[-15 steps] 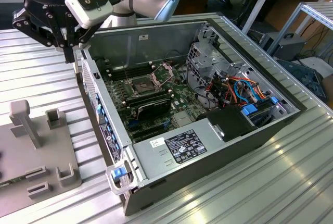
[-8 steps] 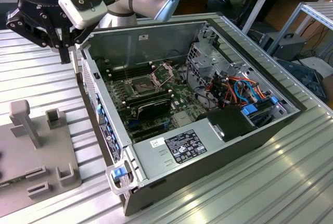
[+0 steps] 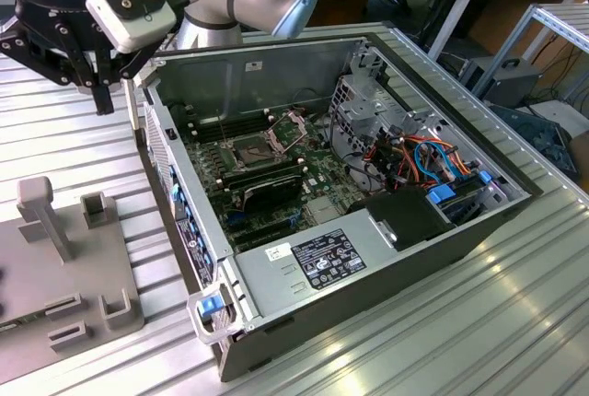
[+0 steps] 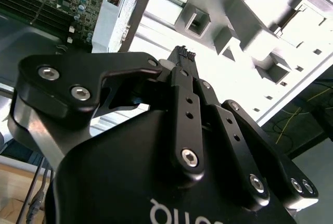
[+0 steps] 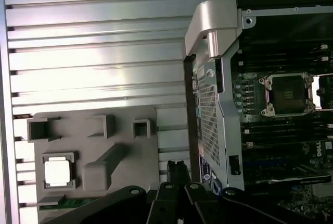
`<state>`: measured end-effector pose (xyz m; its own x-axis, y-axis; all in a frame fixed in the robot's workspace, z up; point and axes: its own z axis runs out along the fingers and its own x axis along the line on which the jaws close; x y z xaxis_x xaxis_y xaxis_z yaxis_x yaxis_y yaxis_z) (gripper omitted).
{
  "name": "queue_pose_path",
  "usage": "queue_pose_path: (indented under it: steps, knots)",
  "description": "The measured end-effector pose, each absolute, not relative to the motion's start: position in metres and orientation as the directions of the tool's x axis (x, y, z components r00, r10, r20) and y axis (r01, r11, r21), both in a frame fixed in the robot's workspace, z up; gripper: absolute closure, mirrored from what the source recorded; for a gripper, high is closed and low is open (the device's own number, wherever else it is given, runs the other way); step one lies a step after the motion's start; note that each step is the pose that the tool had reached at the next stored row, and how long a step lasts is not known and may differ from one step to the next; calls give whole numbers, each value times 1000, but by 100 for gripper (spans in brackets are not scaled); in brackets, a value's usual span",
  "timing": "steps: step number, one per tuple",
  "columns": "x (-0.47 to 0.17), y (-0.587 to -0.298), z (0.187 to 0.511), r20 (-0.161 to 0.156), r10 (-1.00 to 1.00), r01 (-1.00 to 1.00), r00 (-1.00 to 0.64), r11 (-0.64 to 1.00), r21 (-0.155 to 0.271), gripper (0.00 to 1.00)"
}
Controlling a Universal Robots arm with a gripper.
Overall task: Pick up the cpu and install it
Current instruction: 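Reach for the cpu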
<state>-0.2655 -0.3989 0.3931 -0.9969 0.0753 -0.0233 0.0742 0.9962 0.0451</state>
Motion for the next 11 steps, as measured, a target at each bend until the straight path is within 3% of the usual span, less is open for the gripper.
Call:
queue_pose_path:
  steps: [11]
  knots:
    - [-283, -399, 393, -23, 75, 74, -997, 996, 45, 89]
